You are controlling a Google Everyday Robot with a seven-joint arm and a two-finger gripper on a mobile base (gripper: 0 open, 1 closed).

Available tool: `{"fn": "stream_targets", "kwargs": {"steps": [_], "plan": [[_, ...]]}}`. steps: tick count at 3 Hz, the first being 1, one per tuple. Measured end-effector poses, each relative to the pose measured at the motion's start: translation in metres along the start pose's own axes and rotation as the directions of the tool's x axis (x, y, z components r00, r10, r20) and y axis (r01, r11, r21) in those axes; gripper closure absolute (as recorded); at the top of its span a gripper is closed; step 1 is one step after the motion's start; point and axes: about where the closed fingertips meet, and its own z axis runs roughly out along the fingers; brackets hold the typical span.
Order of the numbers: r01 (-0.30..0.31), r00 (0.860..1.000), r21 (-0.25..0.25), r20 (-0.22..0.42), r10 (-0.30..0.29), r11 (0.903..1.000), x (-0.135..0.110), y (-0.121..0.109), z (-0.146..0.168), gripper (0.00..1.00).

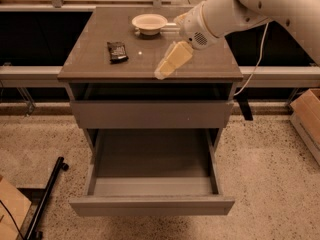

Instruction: Place rxbar chocolate into middle drawer

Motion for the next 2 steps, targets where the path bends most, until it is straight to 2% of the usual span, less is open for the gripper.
{"fn": "stream_targets", "kwargs": {"steps": [1,2], "plan": [[-0.012,0.999,0.014,0.029,0.012,0.9998,-0.003,0.000,0.009,0.00],[0.019,0.995,0.016,0.097,-0.020,0.9997,-0.023,-0.009,0.040,0.00]]}}
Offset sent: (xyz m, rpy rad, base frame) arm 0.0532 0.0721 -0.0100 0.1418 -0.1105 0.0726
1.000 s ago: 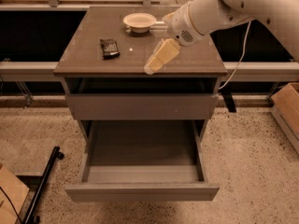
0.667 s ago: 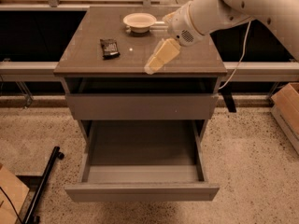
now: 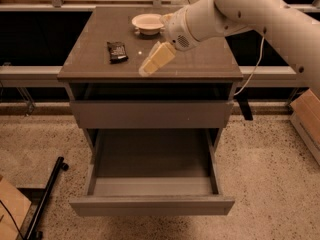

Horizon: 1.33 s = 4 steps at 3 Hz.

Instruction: Place rxbar chocolate into middle drawer

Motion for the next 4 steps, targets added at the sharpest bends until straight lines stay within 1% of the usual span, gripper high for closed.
{"fn": "stream_targets", "kwargs": {"steps": [1,2,3,4], "plan": [[0.000,0.998,0.005,0.063,-0.001,1.0000,-0.011,-0.017,0.038,0.00],[-0.029,0.994,0.000,0.102,0.029,0.9996,-0.008,-0.055,0.110,0.00],[-0.029,0.994,0.000,0.102,0.029,0.9996,-0.008,-0.055,0.110,0.00],[-0.060,0.989,0.028,0.133,0.056,0.9978,-0.012,-0.058,0.123,0.00]]}}
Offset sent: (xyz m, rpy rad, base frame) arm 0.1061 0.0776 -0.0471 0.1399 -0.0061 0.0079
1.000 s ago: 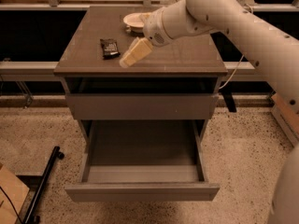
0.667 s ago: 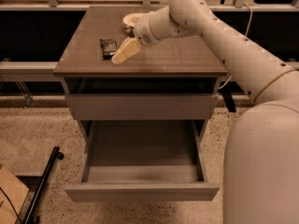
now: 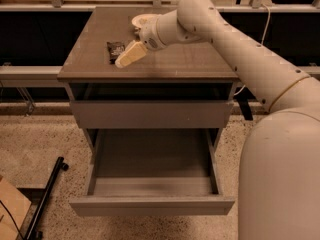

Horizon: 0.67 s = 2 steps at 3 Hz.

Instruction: Place rxbar chocolate into middle drawer

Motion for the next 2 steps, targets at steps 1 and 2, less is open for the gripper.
{"fn": "stream_targets", "kwargs": {"steps": [1,2], "plan": [[-0.038,0.998,0.042,0.053,0.036,0.9984,-0.004,-0.008,0.025,0.00],[-0.111,0.989,0.051,0.104,0.105,0.9925,0.003,-0.014,0.055,0.00]]}}
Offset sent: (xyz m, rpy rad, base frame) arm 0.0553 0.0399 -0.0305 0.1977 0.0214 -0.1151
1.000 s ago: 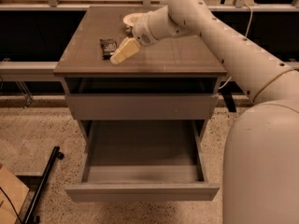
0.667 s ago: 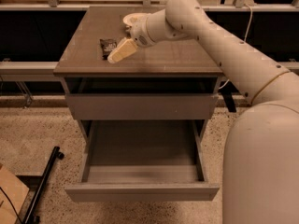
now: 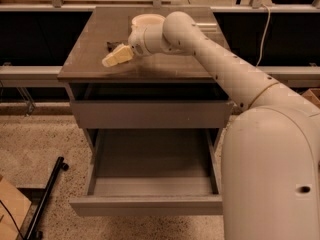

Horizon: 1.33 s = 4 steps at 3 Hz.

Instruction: Place rxbar chocolate into middle drawer

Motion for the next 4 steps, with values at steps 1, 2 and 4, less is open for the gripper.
{"fn": "stream_targets", "kwargs": {"steps": [1,2,4], "plan": [[-0.046,0.999,-0.015,0.020,0.047,0.9988,0.008,0.002,0.018,0.00],[-0.080,0.996,-0.047,0.034,0.081,0.9957,0.013,0.006,0.033,0.19],[-0.124,0.991,-0.066,0.048,0.127,0.9901,0.020,0.008,0.045,0.73]]}}
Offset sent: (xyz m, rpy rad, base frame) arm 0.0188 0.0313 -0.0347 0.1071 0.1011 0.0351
